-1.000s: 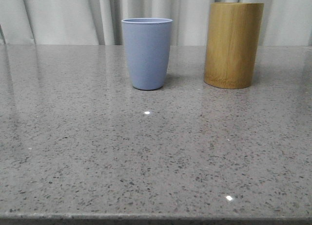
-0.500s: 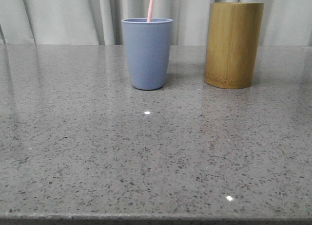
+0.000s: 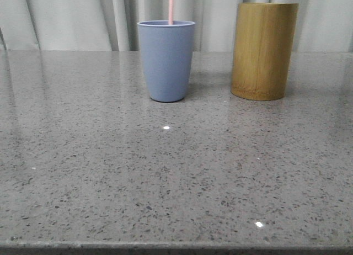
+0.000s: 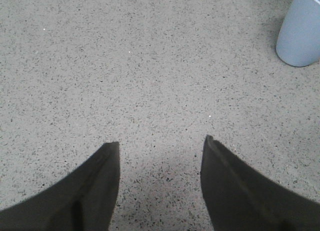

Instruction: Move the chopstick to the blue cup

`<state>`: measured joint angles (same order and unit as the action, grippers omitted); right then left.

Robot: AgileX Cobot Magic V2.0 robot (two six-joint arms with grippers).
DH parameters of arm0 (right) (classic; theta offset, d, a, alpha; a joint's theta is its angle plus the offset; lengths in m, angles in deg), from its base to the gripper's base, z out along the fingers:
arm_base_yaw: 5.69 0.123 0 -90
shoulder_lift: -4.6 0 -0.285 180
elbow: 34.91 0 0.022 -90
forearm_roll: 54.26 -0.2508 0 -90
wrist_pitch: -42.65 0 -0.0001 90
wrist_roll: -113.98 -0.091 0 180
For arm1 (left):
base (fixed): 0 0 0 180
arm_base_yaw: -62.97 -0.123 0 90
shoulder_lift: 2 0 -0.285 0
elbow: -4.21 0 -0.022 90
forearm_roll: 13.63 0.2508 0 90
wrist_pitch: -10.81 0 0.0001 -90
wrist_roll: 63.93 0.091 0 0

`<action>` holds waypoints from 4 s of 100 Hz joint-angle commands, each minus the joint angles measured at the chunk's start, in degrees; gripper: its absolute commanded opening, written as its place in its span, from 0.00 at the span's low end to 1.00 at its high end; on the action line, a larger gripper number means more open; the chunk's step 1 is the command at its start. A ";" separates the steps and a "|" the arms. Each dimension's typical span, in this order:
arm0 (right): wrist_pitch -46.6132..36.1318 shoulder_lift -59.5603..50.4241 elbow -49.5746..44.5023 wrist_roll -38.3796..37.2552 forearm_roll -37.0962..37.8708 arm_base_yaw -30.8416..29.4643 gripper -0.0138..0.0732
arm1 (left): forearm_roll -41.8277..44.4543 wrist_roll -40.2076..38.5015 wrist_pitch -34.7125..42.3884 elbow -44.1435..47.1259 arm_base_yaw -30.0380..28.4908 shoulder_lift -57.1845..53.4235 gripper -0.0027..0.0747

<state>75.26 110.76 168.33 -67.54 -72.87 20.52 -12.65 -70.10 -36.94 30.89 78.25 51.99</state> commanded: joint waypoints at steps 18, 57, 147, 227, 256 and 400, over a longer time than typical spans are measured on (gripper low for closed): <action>-0.81 -4.67 1.63 0.51 1.81 0.07 0.46 | 0.24 -0.72 4.18 -1.54 -0.13 -0.40 0.51; 0.08 -16.73 -7.55 0.46 7.99 -1.98 0.46 | 7.14 -7.80 5.94 -1.47 -0.13 -4.10 0.51; -6.27 -58.01 -52.10 -0.02 8.98 -13.92 0.09 | 8.74 -8.28 5.94 -1.39 -0.13 -7.19 0.10; -6.45 -80.28 -67.80 0.03 9.01 -13.92 0.04 | 8.74 -8.28 11.14 13.32 -0.13 -20.72 0.01; -6.23 -81.33 -67.80 0.03 9.01 -13.92 0.04 | 8.74 -8.28 9.68 15.20 -0.13 -25.80 0.01; -6.27 -81.33 -67.80 0.03 9.01 -13.92 0.04 | 4.84 -8.18 33.73 39.54 -10.67 -41.32 0.01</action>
<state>73.35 29.10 99.10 -67.73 -64.14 6.97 -7.36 -77.85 -12.84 67.54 67.88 11.86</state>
